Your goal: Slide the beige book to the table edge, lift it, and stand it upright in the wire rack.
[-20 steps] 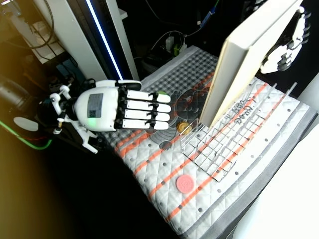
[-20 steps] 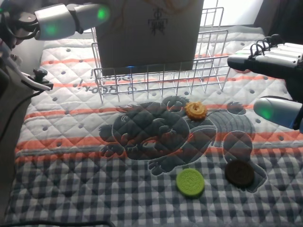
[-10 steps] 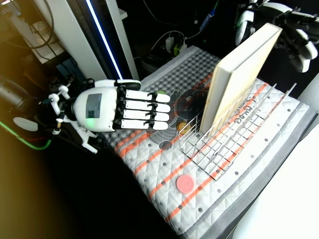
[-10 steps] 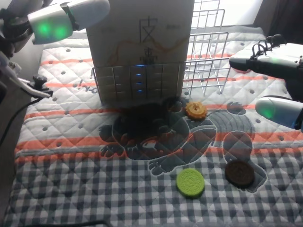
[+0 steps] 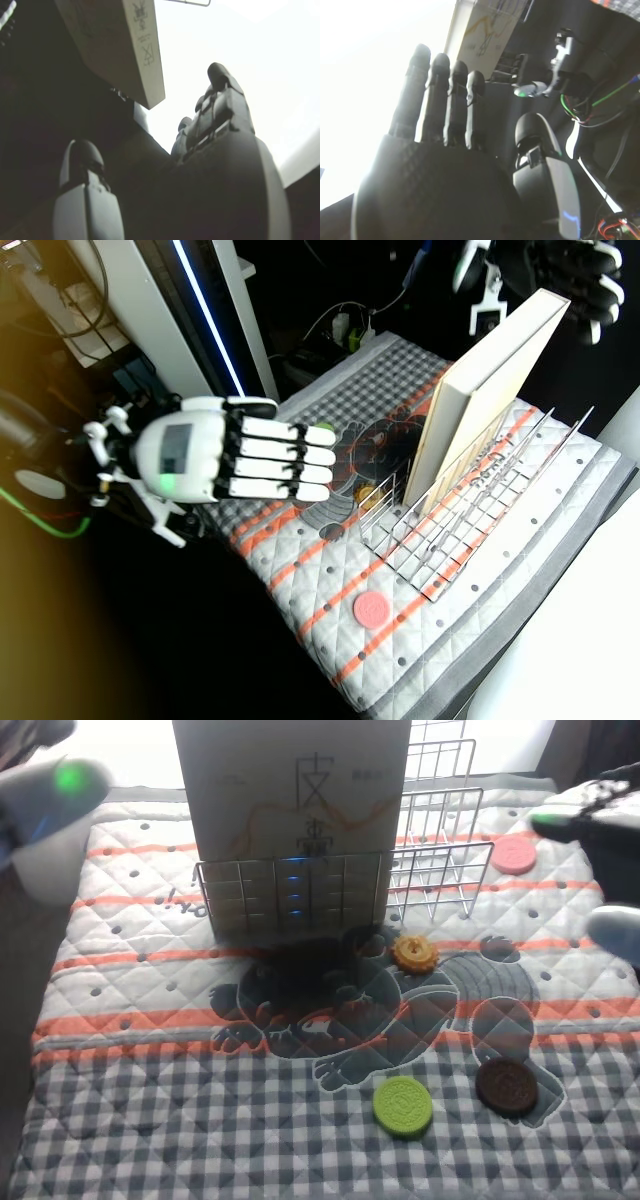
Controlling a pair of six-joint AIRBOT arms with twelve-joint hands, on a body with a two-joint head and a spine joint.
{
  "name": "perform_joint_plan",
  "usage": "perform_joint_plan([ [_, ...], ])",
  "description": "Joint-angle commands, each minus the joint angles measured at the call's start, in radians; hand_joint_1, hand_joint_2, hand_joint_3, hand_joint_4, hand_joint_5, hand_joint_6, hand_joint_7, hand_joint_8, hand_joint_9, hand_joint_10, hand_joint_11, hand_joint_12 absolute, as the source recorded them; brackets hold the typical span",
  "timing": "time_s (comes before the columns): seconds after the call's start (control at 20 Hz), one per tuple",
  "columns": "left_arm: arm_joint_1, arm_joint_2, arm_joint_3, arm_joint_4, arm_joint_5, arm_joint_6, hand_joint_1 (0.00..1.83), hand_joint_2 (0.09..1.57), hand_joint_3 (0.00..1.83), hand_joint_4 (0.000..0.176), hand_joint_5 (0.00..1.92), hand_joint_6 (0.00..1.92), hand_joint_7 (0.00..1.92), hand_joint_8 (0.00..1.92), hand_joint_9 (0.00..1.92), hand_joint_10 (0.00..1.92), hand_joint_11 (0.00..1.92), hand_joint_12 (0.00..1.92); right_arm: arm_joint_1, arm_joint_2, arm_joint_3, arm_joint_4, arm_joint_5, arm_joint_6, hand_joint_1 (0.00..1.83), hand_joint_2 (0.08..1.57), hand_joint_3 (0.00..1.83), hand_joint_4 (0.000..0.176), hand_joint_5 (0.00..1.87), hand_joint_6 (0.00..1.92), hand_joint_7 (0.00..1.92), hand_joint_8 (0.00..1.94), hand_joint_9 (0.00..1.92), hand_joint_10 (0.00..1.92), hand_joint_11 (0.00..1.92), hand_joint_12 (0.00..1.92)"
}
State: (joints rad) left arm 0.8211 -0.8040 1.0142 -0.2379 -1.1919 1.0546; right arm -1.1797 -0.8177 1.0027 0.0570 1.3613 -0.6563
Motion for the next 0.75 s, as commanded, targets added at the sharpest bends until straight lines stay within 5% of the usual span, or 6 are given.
perform_joint_plan([
  [0.0, 0.028, 0.035, -0.028, 0.013, -0.176, -0.005, 0.5, 0.97, 0.01, 0.158, 0.0, 0.0, 0.0, 0.0, 0.0, 0.0, 0.0, 0.01, -0.01, 0.031, -0.012, 0.045, 0.18, -0.006, 0.18, 1.34, 0.0, 0.003, 0.44, 0.0, 0.46, 0.0, 0.45, 0.01, 0.46, 0.03],
  [0.25, 0.215, 0.115, -0.139, 0.02, -0.366, -0.036, 0.43, 1.14, 0.01, 0.112, 0.0, 0.0, 0.0, 0.0, 0.0, 0.0, 0.0, 0.0, -0.211, 0.083, -0.06, 0.28, 0.402, -0.038, 0.28, 1.28, 0.0, 0.006, 0.29, 0.0, 0.26, 0.0, 0.23, 0.0, 0.22, 0.0],
  [0.35, 0.276, 0.103, -0.146, 0.008, -0.448, -0.078, 0.53, 1.2, 0.02, 0.0, 0.0, 0.0, 0.01, 0.0, 0.02, 0.01, 0.0, 0.0, -0.199, 0.082, -0.059, 0.265, 0.402, -0.039, 0.42, 1.31, 0.0, 0.002, 0.19, 0.0, 0.3, 0.01, 0.28, 0.01, 0.29, 0.02],
  [0.6, 0.296, 0.077, -0.151, 0.019, -0.541, -0.14, 0.3, 1.43, 0.0, 0.0, 0.52, 0.09, 0.17, 0.0, 0.02, 0.0, 0.0, 0.0, -0.022, 0.062, -0.061, 0.134, 0.402, -0.077, 0.51, 1.27, 0.01, 0.153, 0.0, 0.0, 0.02, 0.0, 0.04, 0.0, 0.03, 0.0],
  [0.65, 0.277, 0.078, -0.152, 0.033, -0.541, -0.132, 0.43, 1.51, 0.0, 0.139, 0.35, 1.56, 0.09, 0.0, 0.0, 0.0, 0.0, 0.0, 0.016, 0.061, -0.063, 0.101, 0.402, -0.089, 0.43, 1.27, 0.01, 0.14, 0.02, 0.01, 0.0, 0.0, 0.02, 0.0, 0.0, 0.0],
  [0.7, 0.257, 0.08, -0.152, 0.042, -0.541, -0.117, 0.23, 1.51, 0.0, 0.143, 0.15, 0.97, 0.18, 0.02, 0.03, 0.01, 0.0, 0.0, 0.042, 0.061, -0.066, 0.067, 0.402, -0.106, 0.81, 1.14, 0.0, 0.124, 0.28, 0.03, 0.08, 0.01, 0.04, 0.0, 0.0, 0.0],
])
